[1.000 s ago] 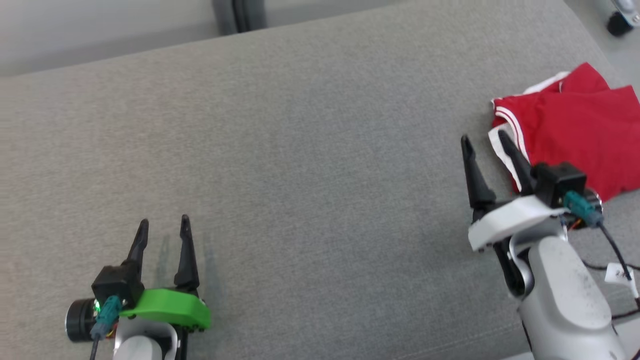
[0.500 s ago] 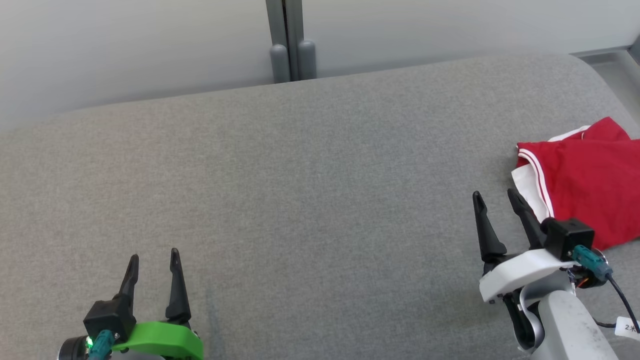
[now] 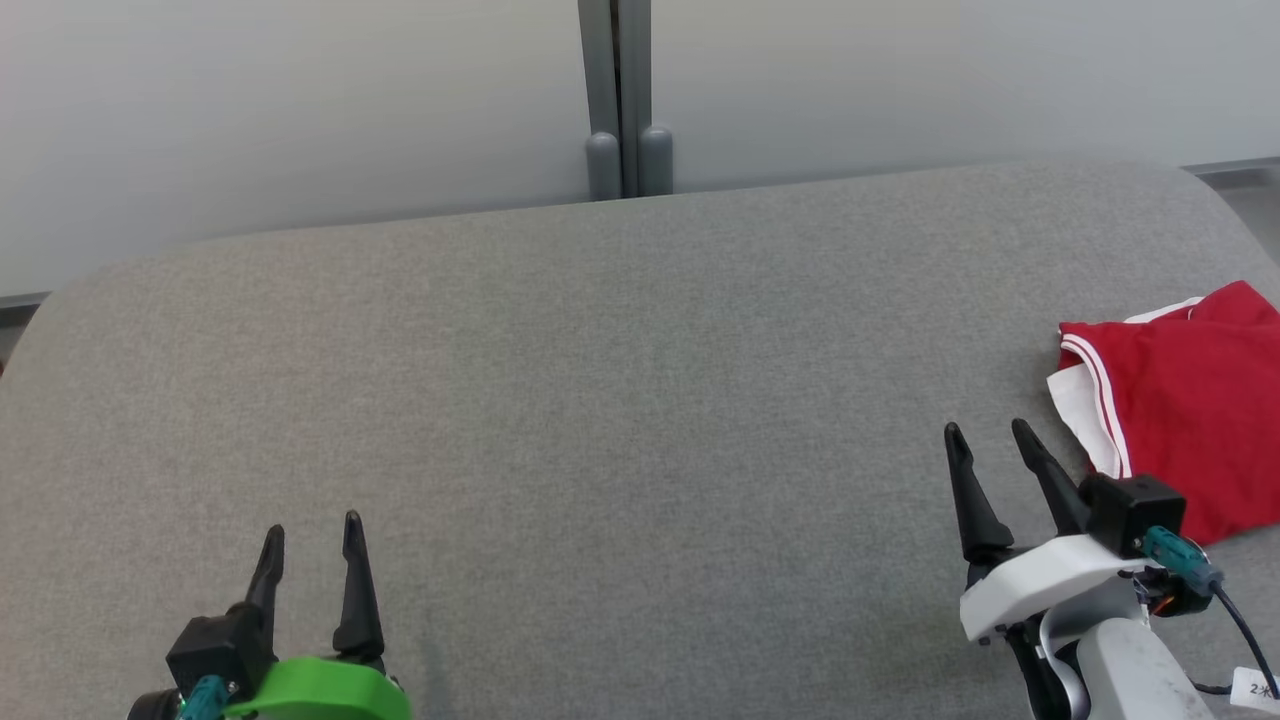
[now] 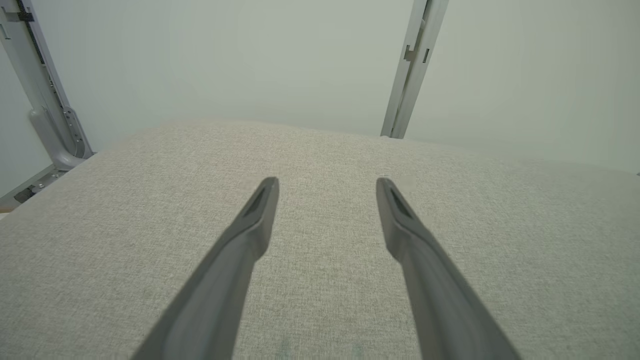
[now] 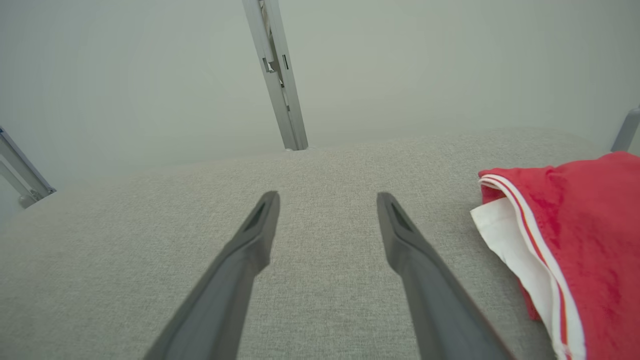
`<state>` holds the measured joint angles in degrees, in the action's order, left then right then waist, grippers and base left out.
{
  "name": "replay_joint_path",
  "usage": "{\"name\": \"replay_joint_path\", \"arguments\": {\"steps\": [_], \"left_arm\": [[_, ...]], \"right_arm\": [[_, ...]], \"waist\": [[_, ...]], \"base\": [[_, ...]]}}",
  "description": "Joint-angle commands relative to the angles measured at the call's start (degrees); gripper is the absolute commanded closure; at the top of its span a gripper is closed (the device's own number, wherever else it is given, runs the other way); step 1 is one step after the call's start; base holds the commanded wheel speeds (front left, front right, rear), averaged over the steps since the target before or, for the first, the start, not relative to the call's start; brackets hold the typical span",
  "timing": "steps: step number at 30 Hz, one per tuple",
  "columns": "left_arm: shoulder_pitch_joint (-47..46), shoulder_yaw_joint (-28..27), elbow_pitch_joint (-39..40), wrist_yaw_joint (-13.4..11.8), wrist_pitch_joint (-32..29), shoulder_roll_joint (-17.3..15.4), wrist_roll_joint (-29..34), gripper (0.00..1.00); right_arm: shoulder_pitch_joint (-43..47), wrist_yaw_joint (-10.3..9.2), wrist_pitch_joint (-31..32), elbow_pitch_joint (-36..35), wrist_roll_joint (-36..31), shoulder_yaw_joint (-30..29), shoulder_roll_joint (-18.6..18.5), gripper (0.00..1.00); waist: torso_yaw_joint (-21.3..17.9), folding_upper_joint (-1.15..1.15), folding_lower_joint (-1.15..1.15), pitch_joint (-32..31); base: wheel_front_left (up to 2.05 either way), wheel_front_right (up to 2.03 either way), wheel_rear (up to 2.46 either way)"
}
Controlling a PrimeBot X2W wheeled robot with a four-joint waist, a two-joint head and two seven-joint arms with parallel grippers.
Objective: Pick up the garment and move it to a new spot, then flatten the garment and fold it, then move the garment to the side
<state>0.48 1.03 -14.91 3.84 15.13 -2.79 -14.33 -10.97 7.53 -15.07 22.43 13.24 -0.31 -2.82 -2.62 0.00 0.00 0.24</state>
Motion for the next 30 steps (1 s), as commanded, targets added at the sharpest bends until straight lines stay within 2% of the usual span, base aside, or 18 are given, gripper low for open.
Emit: {"name": "replay_joint_path", "arguments": {"steps": [1,4,21,30], "left_arm": [[0.02,-0.03,-0.34,0.01,-0.03,0.05,-0.05,1.0],[0.46,0.07,-1.99,0.0,-0.05,0.32,-0.06,1.0],[-1.61,-1.84,-1.27,0.72,-5.16,0.2,-18.22,1.0],[-2.29,-2.54,-0.59,0.81,-7.2,0.14,-25.81,1.0]], "right_arm": [[0.01,0.0,0.03,0.24,0.03,0.0,0.08,1.0],[1.14,0.0,0.18,1.66,0.01,0.02,0.42,1.0],[1.68,-0.01,5.27,-0.58,18.42,-1.57,0.28,1.0],[2.03,-0.02,7.3,-1.62,26.14,-2.14,0.21,1.0]], "waist": [[0.0,0.0,0.0,0.01],[0.01,0.0,0.0,-0.01],[0.39,0.0,0.0,-0.06],[0.57,0.0,0.0,-0.07]], "base": [[0.0,0.0,0.0],[0.0,0.0,0.0],[0.0,0.0,0.0],[0.0,0.0,0.0]]}}
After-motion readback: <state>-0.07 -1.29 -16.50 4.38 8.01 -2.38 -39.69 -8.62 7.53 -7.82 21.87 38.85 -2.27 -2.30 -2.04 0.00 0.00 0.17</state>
